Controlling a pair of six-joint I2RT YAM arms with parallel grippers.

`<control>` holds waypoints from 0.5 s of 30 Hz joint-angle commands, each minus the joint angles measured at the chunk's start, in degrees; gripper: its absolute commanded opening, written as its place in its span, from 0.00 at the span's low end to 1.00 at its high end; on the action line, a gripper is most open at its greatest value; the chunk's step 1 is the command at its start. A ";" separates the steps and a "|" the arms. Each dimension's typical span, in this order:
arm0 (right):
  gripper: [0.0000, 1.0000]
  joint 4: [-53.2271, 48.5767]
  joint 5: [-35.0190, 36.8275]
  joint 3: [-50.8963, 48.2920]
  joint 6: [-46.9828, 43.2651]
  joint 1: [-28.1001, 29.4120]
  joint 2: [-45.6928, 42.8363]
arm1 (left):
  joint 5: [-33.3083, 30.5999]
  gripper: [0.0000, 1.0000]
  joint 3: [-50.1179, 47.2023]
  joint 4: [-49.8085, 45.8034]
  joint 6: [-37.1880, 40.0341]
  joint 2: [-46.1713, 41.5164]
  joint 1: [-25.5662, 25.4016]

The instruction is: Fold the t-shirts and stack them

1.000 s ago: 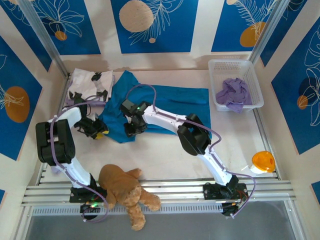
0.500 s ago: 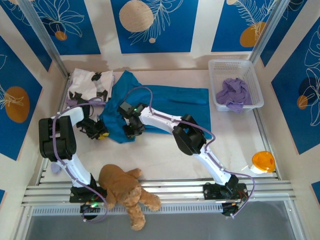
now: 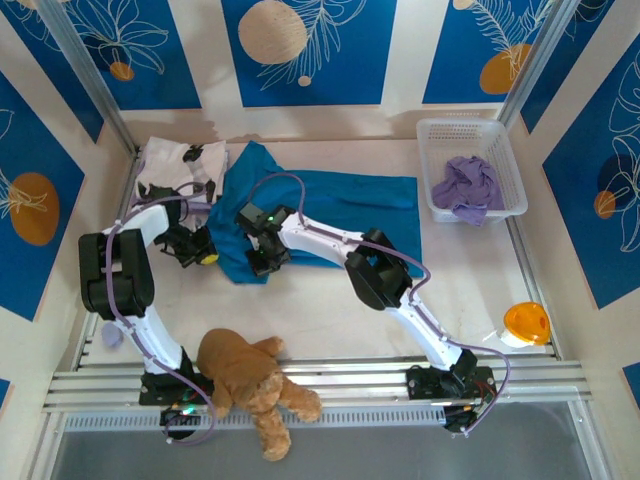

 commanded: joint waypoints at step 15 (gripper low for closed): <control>0.00 4.35 -12.50 3.26 4.20 -8.26 -3.91 | 3.70 0.00 16.59 -5.19 -3.91 4.31 -3.09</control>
